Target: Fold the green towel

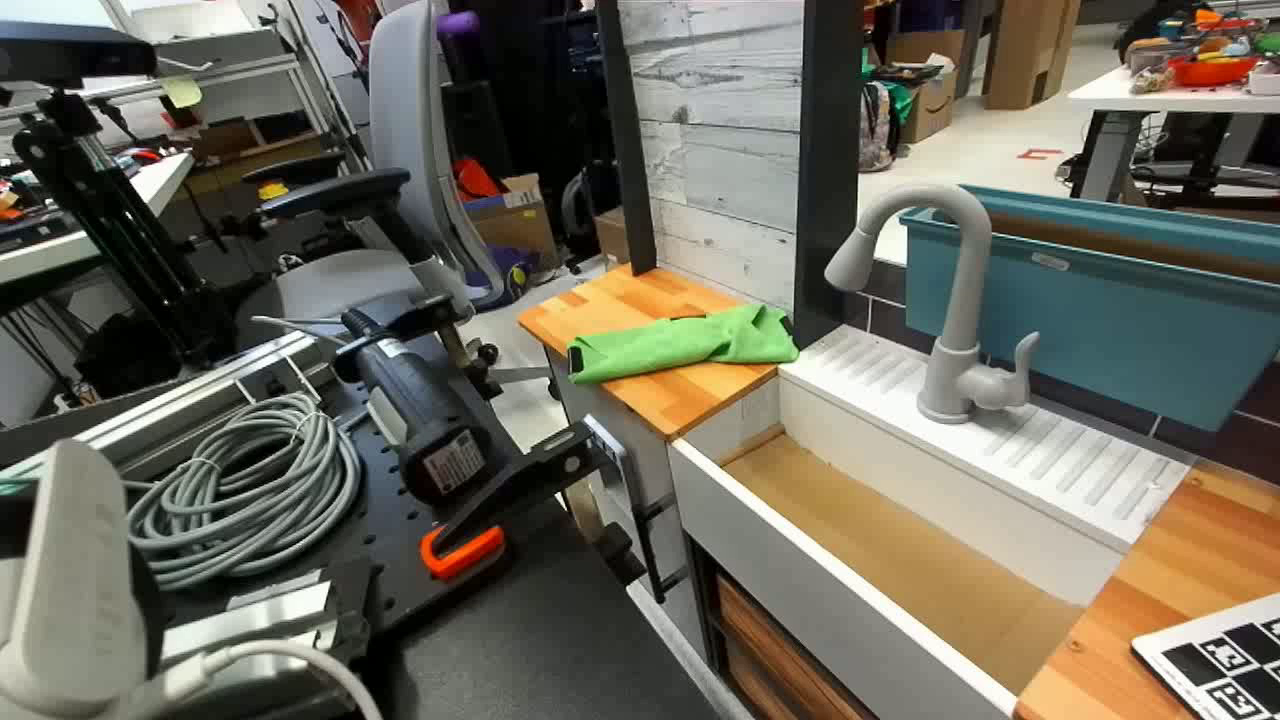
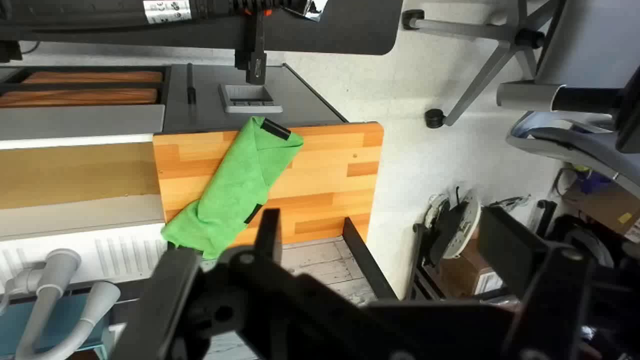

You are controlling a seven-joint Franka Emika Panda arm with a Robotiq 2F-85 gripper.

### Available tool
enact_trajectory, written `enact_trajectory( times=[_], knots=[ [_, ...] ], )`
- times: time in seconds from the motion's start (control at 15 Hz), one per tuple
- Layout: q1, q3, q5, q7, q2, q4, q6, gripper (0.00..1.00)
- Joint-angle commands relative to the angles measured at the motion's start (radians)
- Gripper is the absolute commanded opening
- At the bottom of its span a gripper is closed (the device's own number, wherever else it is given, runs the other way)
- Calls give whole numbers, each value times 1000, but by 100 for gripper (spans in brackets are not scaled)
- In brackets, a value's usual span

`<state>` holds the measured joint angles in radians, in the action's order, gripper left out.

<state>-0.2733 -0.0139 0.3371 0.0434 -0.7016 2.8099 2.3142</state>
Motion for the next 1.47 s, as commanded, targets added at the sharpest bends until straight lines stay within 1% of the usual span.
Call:
enact_trajectory(
  times=[0.0, 0.07, 0.27, 0.4, 0.6, 0.73, 0.87, 1.13, 1.4],
  knots=[
    [10, -9, 7, 6, 1, 2, -6, 100],
    [19, -13, -7, 2, 42, -14, -8, 100],
    [33, -23, -35, 22, 138, -39, 46, 100],
    [43, -24, -57, 28, 230, -68, 69, 100],
    [55, -19, -76, 35, 385, -122, 83, 100],
    [74, -25, -98, 29, 511, -157, 133, 100],
    [90, -33, -124, 17, 627, -203, 189, 100],
    [112, -47, -183, -10, 854, -314, 243, 100],
    [108, -56, -233, -57, 1050, -430, 300, 100]
  ],
)
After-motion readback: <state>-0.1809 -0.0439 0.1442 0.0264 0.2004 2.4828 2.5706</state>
